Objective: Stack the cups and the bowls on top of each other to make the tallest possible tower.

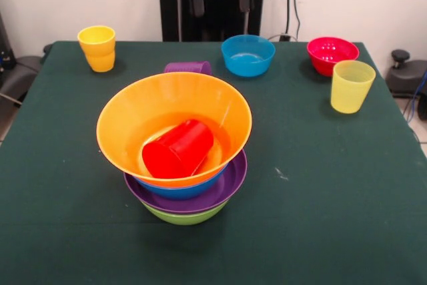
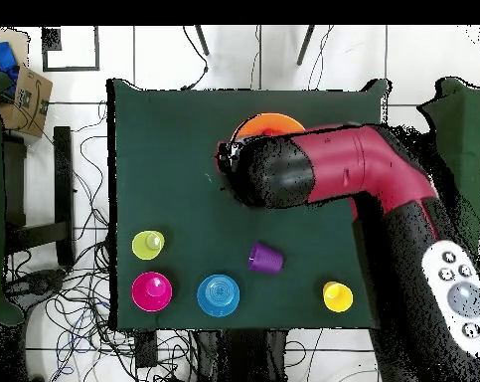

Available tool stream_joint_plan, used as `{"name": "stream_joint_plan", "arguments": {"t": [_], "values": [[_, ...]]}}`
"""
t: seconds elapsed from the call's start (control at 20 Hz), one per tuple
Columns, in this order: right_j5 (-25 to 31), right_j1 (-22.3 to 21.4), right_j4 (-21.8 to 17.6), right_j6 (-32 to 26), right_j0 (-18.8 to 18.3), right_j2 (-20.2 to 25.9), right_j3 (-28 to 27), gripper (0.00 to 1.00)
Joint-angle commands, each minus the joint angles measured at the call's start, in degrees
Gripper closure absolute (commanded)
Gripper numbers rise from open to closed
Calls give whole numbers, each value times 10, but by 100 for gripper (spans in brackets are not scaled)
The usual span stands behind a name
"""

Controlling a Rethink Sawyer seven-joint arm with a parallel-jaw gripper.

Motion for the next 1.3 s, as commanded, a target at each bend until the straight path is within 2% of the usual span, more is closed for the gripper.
{"name": "stream_joint_plan", "arguments": {"t": [0.05, 0.15, 0.25, 0.35, 0.4, 0.45, 0.55, 0.7, 0.8, 0.95, 1.2, 1.3], "values": [[-128, -125, 26, -14, -56, 12, 232, 0], [-139, -177, 74, -39, -91, 33, 280, 0], [-124, -235, 141, -91, -124, 56, 314, 0], [-97, -281, 197, -138, -140, 57, 330, 0], [-88, -292, 211, -151, -145, 56, 336, 0], [-99, -288, 208, -148, -152, 61, 343, 0], [-148, -243, 154, -102, -153, 67, 351, 0], [-220, -177, 53, -26, -119, 24, 348, 0], [-243, -153, 13, -1, -98, -2, 341, 0], [-267, -143, -20, 31, -74, -31, 348, 0], [-308, -144, -37, 54, -60, -60, 383, 0], [-329, -130, -55, 68, -47, -86, 387, 0]]}}
